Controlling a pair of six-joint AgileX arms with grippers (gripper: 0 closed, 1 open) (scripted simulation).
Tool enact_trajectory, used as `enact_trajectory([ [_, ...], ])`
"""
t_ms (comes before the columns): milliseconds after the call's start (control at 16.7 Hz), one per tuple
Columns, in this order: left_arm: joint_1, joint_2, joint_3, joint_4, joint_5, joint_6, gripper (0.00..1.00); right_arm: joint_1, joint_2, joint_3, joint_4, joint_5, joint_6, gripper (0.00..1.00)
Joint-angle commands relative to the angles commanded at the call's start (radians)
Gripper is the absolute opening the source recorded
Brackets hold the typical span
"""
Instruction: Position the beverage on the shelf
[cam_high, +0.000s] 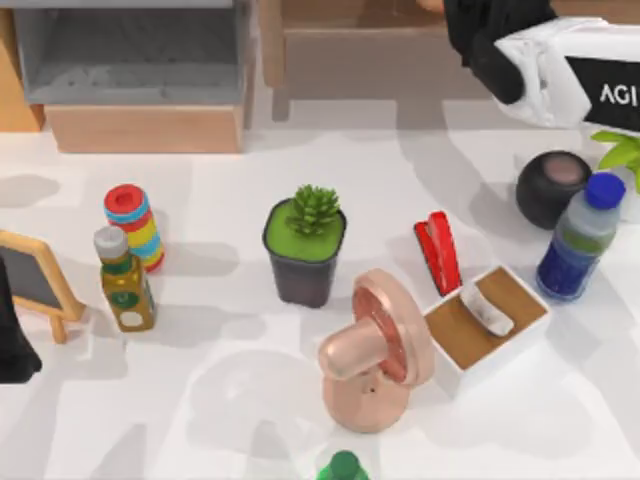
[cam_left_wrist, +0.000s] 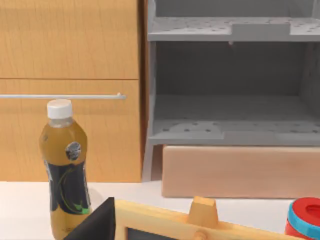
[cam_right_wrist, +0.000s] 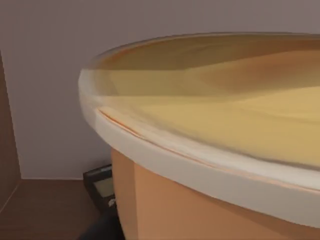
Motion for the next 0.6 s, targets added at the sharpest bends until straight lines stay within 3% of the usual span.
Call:
enact_trajectory([
  [240,0.0,0.0,0.0,0.0,0.0,0.0,1.0,0.0,0.0,0.0,0.0,0.0,0.0,0.98],
  [600,0.0,0.0,0.0,0.0,0.0,0.0,1.0,0.0,0.0,0.0,0.0,0.0,0.0,1.0],
])
